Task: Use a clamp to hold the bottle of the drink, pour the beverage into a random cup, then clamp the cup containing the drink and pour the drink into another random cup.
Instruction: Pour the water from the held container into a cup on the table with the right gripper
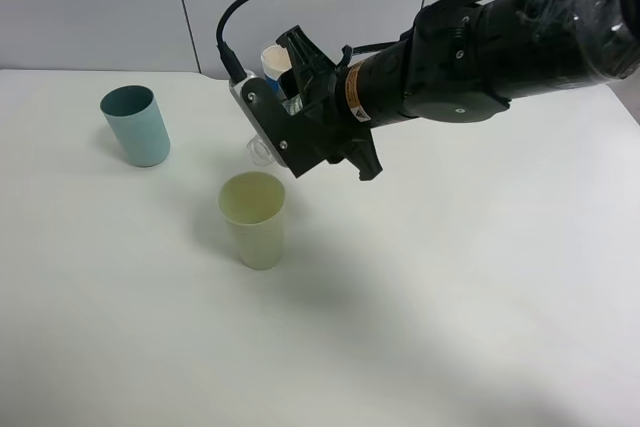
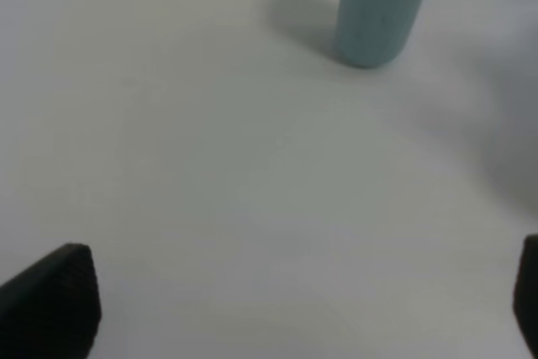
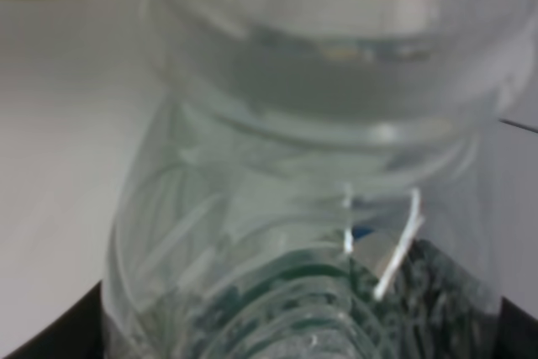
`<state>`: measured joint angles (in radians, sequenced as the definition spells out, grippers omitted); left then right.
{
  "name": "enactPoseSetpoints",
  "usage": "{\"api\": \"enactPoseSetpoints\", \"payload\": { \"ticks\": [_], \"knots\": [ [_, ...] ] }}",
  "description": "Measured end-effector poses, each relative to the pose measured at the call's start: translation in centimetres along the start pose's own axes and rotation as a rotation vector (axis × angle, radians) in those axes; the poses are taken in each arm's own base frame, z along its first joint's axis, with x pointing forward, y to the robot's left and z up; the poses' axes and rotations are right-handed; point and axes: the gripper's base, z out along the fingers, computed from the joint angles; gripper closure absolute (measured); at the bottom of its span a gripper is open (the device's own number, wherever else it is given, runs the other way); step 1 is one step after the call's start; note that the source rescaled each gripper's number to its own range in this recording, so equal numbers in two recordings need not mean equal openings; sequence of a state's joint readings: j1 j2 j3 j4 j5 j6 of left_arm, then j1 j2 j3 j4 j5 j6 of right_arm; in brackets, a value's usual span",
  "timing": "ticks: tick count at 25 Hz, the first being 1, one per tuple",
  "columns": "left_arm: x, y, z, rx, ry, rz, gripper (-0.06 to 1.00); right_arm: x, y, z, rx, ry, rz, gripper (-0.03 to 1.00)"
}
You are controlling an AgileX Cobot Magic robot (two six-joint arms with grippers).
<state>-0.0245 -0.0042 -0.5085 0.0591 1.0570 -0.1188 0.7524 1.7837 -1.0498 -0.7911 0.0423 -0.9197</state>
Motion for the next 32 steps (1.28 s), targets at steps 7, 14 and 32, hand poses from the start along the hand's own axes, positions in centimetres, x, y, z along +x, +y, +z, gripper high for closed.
{"api": "enactPoseSetpoints", "payload": {
  "ticks": [7, 14, 32],
  "knots": [
    [0.0, 0.0, 0.0, 0.0, 0.0, 0.0, -0.06, 0.1, 0.1, 0.0, -0.013, 0.006, 0.008, 0.96],
    [0.0, 0.0, 0.0, 0.0, 0.0, 0.0, -0.06, 0.0, 0.1, 0.0, -0.014, 0.005, 0.059, 0.96],
    [0.0, 0.0, 0.0, 0.0, 0.0, 0.0, -0.06, -1.4, -2.5, 1.3, 0.032, 0.002, -0.047, 0.96]
  ]
}}
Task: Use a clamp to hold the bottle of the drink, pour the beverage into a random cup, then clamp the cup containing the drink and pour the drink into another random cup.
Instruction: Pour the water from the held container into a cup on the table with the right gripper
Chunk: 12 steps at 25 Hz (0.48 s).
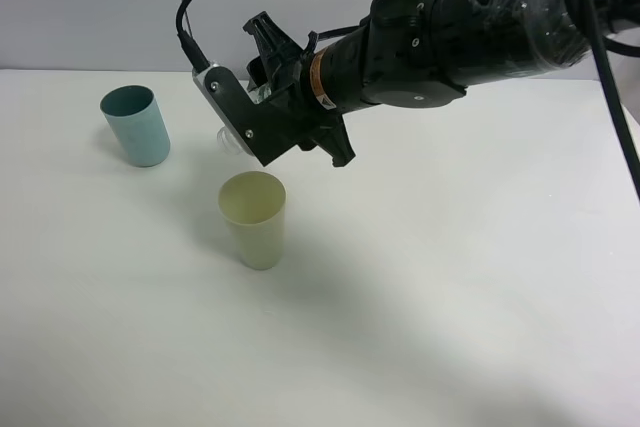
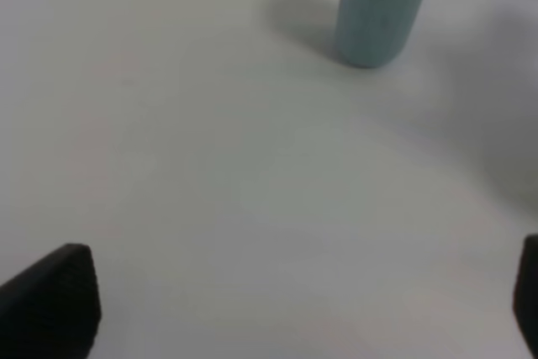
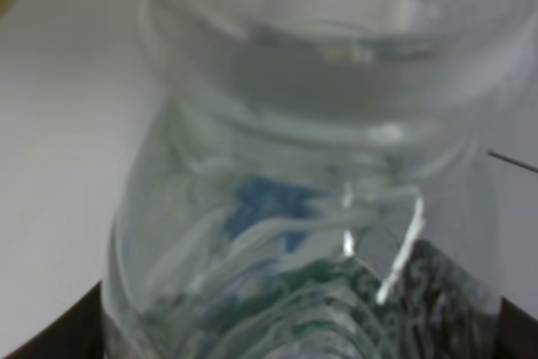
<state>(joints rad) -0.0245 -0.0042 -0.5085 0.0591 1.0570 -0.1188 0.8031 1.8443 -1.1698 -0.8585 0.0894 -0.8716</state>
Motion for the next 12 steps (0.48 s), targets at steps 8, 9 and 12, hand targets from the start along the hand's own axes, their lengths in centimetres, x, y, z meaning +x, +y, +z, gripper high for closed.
{"api": "enactPoseSetpoints", "payload": {
  "ticks": [8, 9, 12],
  "knots": [
    [0.0, 0.0, 0.0, 0.0, 0.0, 0.0, -0.06, 0.09, 0.03, 0.0, -0.004, 0.01, -0.146, 0.96],
    [0.0, 0.0, 0.0, 0.0, 0.0, 0.0, -0.06, 0.09, 0.03, 0.0, -0.004, 0.01, -0.162, 0.96],
    [0.0, 0.0, 0.0, 0.0, 0.0, 0.0, -0.06, 0.09, 0.03, 0.0, -0.004, 0.01, -0.188, 0.96]
  ]
}}
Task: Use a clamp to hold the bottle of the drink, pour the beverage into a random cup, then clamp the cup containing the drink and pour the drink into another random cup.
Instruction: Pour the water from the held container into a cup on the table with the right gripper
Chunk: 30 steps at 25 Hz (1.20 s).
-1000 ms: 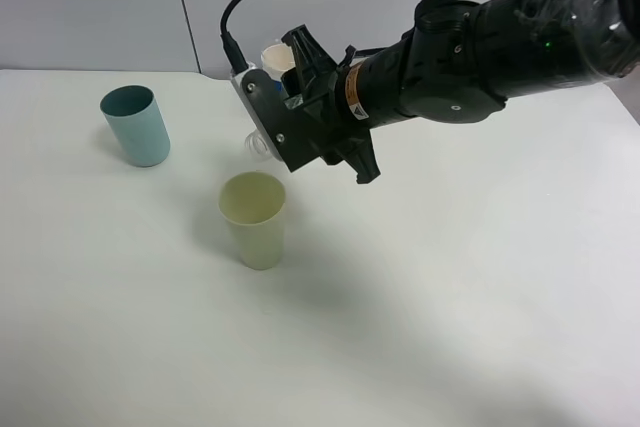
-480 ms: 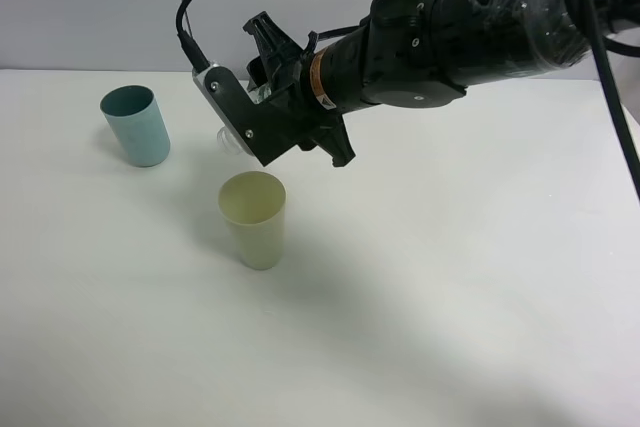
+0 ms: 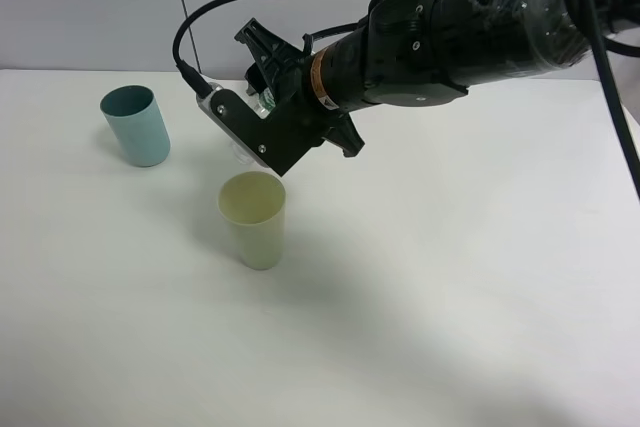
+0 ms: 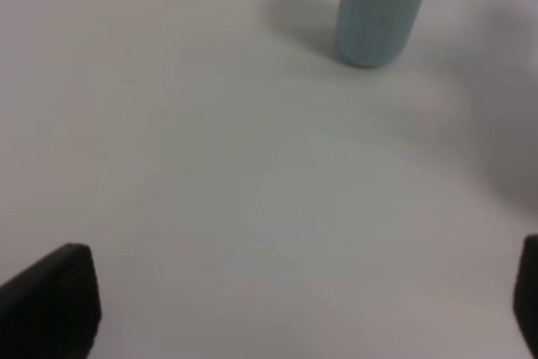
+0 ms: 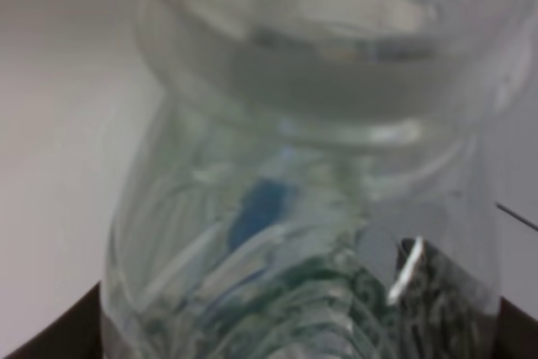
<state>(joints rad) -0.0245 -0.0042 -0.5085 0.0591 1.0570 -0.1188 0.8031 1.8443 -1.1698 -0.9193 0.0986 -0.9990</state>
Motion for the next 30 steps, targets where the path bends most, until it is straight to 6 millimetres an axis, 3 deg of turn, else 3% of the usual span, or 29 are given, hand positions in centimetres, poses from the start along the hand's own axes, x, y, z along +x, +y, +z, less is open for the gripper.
{"api": "enactPoseSetpoints", "payload": {
  "ticks": [12, 30],
  "knots": [
    [0.0, 0.0, 0.0, 0.0, 0.0, 0.0, -0.06, 0.01, -0.02, 0.0, 0.002, 0.002, -0.192, 0.96],
    [0.0, 0.0, 0.0, 0.0, 0.0, 0.0, -0.06, -0.08, -0.16, 0.0, 0.018, -0.007, -0.208, 0.96]
  ]
}}
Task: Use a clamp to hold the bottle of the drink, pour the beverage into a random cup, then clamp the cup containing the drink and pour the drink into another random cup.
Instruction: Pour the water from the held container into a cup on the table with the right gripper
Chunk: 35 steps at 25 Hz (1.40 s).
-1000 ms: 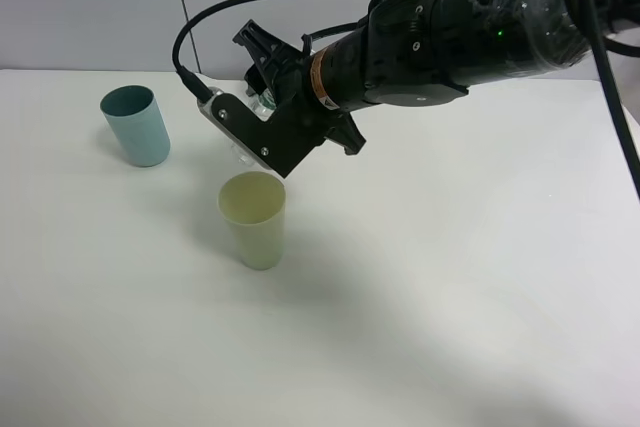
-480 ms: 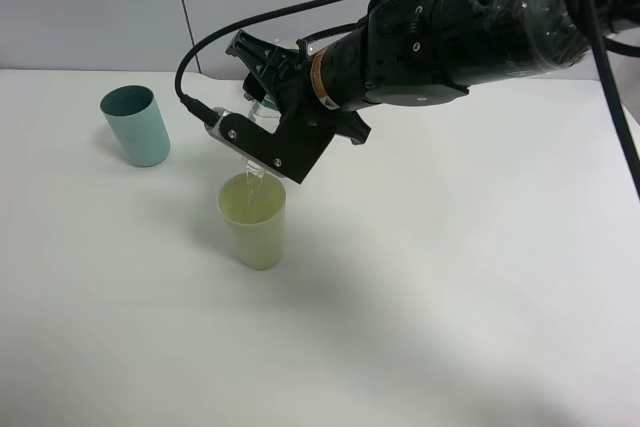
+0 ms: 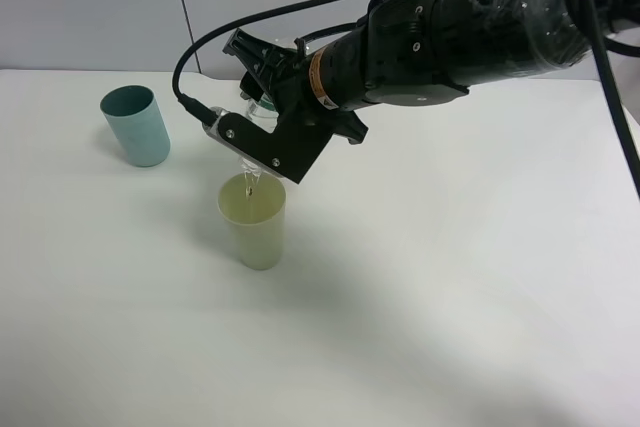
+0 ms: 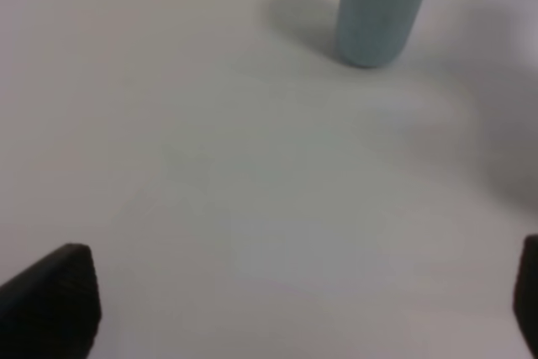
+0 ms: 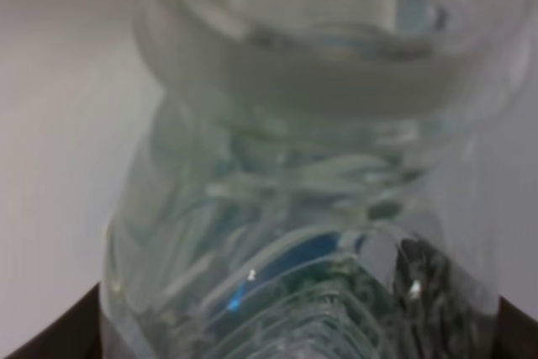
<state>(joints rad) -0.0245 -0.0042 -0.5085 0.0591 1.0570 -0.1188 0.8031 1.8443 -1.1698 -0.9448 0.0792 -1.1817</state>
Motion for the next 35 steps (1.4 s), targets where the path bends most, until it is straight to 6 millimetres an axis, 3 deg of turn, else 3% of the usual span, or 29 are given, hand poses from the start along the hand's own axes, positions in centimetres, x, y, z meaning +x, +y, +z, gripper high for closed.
{"api": "enactPoseSetpoints", "payload": {
  "ticks": [35],
  "knots": [
    [0.0, 0.0, 0.0, 0.0, 0.0, 0.0, -0.06, 0.27, -0.75, -0.08, 0.03, 0.014, -0.229, 0.96]
  ]
}}
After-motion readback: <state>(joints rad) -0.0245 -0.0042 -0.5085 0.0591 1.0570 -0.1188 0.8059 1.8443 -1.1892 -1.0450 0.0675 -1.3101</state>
